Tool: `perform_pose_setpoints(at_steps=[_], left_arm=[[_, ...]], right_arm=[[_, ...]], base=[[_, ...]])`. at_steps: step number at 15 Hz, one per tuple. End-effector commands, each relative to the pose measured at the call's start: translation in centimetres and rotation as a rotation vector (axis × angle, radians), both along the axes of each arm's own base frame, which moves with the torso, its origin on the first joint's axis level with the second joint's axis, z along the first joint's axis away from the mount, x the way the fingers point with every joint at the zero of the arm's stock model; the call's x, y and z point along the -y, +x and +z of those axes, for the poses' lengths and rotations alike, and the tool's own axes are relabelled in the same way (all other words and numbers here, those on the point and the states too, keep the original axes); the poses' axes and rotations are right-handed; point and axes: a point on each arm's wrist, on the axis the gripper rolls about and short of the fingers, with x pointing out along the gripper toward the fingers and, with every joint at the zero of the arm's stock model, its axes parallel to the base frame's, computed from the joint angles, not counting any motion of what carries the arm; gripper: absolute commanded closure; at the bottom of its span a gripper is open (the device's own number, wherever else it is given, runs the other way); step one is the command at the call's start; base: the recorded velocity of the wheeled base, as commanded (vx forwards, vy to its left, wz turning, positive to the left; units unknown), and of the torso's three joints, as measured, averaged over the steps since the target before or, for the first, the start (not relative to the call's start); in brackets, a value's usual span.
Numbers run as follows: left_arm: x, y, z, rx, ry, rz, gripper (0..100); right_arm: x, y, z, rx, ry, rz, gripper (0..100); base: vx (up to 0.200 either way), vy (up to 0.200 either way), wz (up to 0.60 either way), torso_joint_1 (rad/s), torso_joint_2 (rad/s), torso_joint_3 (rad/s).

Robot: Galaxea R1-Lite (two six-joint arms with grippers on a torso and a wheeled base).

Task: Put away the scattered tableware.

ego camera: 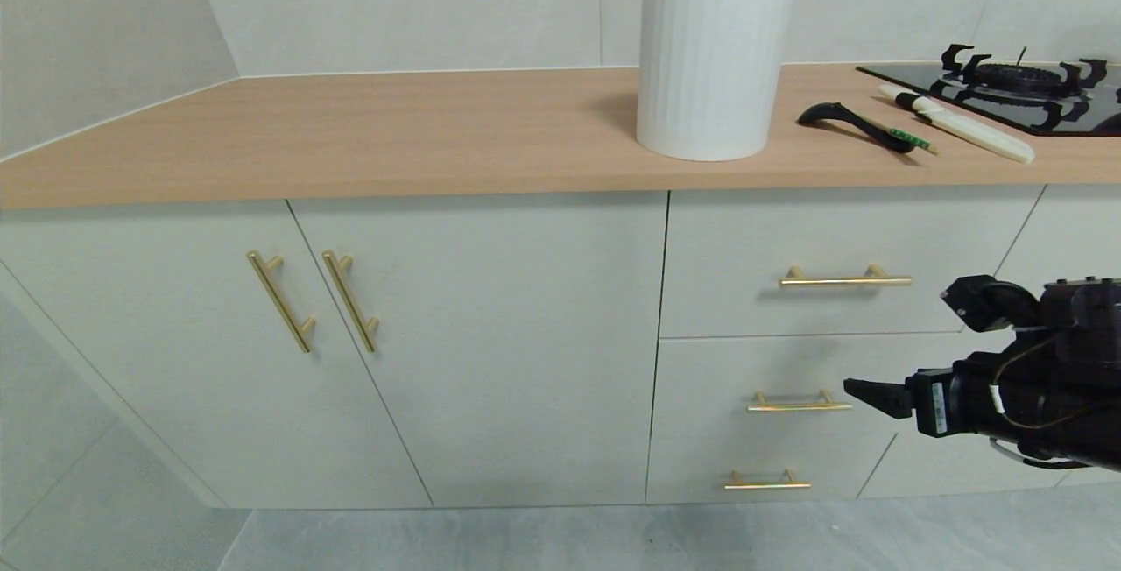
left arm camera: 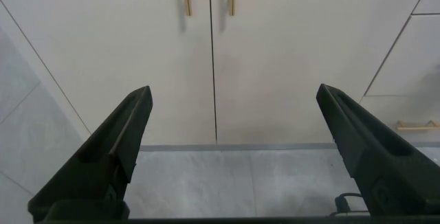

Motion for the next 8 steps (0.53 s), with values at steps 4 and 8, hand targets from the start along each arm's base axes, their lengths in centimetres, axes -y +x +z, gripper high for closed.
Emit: perform_pose_setpoints(at_steps=[4,8], left_arm=[[0.0,0.0,0.0,0.0,0.0,0.0,0],[0.0,0.0,0.0,0.0,0.0,0.0,0]], right_arm=[[-0.4,2.6,-5.4,-0.142,-0.046,-0.033,0],[-0.7,4.3,-9.0,-0.126,-0.072,-0.073,0]], base=[[0.0,0.0,0.0,0.0,0.0,0.0],[0.0,0.0,0.0,0.0,0.0,0.0]])
